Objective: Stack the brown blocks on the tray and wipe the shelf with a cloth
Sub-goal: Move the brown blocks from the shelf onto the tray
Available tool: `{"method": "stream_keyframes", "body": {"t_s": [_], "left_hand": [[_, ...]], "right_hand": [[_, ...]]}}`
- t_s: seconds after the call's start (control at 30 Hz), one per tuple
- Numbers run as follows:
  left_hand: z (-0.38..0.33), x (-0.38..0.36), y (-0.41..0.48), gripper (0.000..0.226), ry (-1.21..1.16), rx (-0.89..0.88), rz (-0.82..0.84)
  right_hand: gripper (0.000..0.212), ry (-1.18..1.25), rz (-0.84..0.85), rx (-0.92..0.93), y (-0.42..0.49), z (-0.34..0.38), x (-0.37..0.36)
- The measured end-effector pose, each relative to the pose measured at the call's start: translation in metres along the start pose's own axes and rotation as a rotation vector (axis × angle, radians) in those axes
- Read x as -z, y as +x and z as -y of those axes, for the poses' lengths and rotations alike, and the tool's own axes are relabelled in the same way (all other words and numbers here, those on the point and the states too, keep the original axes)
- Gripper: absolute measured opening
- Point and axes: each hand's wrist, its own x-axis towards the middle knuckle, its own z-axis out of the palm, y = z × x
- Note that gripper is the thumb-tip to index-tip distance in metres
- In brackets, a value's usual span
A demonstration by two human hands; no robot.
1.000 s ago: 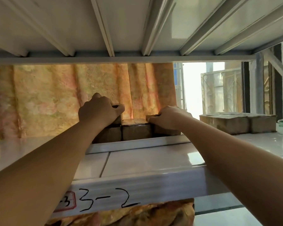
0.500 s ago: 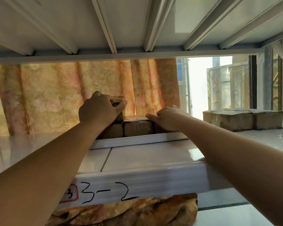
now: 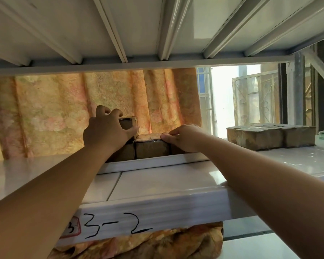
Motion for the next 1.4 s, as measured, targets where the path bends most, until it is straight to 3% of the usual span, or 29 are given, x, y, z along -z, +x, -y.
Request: {"method": "stream_keyframes", "body": {"t_s": [0.23,0.63,0.73,0.87,1.03,1.2,1.3,1.4], "left_hand": [[-0.004,-0.001,-0.003,0.055,0.048,-0.039,-0.040],[-0.005,-0.003,-0.004,0.068,0.320,-0.099,-0.023],[-0.007,-0.002,-0.006,0.068,0.269,-0.116,-0.039],[-0.013,-0.001,-0.009,0.060,0.253,-0.284,-0.115],[-0.017,0.003,-0.010,0.045,0.255,-0.410,-0.161],[-0.017,0.002,-0.009,0.033,0.079,-0.655,-0.239],[-0.032,0.011,-0.009,0.043,-0.098,-0.639,-0.218],[-0.052,0.017,-0.004,0.038,-0.040,-0.563,-0.079]], "right_hand": [[0.065,0.011,0.013,0.027,-0.005,0.002,0.004],[0.068,0.076,-0.033,-0.015,-0.006,0.003,0.005],[0.071,0.229,-0.191,-0.060,-0.001,-0.001,0.003],[0.058,0.303,-0.270,-0.067,-0.002,-0.006,0.004],[0.032,0.291,-0.376,-0.068,-0.010,-0.007,0.011],[0.025,0.155,-0.500,-0.144,-0.016,-0.009,0.019],[0.021,0.099,-0.485,-0.145,-0.019,-0.019,0.034],[0.028,0.062,-0.451,-0.159,-0.025,-0.038,0.047]]}}
